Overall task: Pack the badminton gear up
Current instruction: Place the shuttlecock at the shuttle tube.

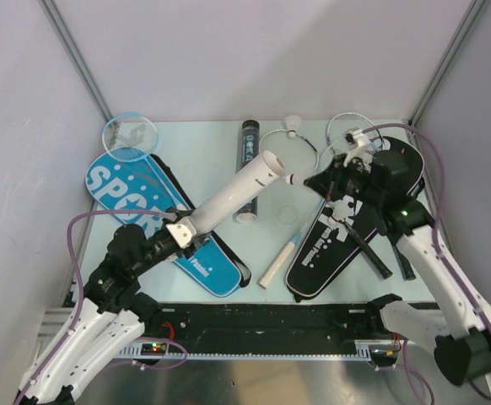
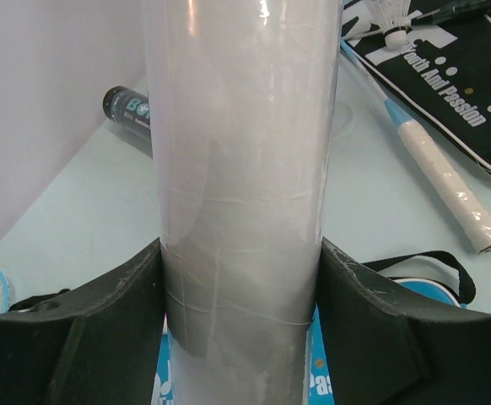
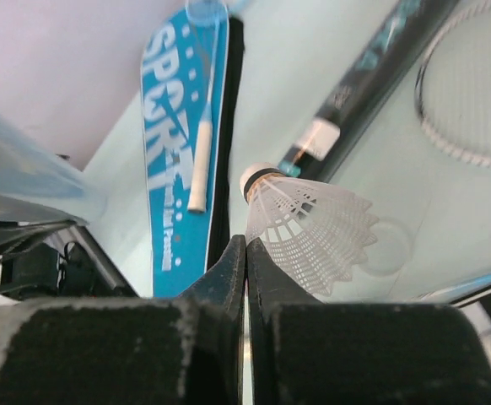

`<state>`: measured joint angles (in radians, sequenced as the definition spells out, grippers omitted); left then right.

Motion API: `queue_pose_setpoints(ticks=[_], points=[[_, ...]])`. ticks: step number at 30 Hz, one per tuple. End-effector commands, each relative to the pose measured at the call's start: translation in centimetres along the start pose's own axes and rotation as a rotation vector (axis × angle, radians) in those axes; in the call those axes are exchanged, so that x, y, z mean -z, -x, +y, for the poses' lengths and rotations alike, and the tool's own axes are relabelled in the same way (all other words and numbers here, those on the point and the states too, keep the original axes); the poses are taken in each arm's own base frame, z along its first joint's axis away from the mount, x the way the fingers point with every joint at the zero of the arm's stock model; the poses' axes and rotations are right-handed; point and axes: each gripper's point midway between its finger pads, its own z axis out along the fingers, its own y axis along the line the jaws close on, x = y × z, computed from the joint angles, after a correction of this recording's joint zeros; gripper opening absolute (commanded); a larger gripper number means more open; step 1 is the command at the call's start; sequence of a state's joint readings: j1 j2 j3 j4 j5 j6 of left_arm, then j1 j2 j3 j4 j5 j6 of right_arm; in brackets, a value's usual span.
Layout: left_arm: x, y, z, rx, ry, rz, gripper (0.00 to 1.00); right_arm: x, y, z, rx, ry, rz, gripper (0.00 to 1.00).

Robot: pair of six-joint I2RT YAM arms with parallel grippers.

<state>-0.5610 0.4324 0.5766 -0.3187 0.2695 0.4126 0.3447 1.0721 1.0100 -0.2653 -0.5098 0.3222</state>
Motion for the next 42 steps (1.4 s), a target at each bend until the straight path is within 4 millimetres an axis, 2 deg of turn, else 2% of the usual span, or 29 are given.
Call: queue_pose_setpoints(ticks=[1,6,12,18,26,33,42], points=[[-0.1,1.1,0.1,-0.057,-0.018,-0.038,0.33,4.8,6.4,3.3,0.203,0.002,-0.249,0.00],[-0.2,0.3,0.2,-0.093,-0.020,0.004,0.33,8.3,8.6,6.7,0.317,0.075,-0.382,0.00],[0.0,0.0,0.3,-0.123,-0.030,0.034,0.33,10.1,9.0,9.6,0.387,0.168,-0.431,0.00],[0.3,0.7,0.3,-0.159,-0.051,0.025,0.33,10.1,7.2,11.8,0.426,0.306,-0.367,0.00],[0.9,2.3,-0.6,-0.206,-0.099,-0.041,0.32,9.6,4.1,12.5,0.427,0.366,-0.249,0.00],[1.0,2.4,-1.4,-0.269,-0.150,-0.063,0.32,9.5,1.0,13.7,0.458,0.505,-0.123,0.00],[1.0,3.3,-1.9,-0.341,-0.195,-0.105,0.31,8.3,-0.5,14.6,0.449,0.586,-0.052,0.00]])
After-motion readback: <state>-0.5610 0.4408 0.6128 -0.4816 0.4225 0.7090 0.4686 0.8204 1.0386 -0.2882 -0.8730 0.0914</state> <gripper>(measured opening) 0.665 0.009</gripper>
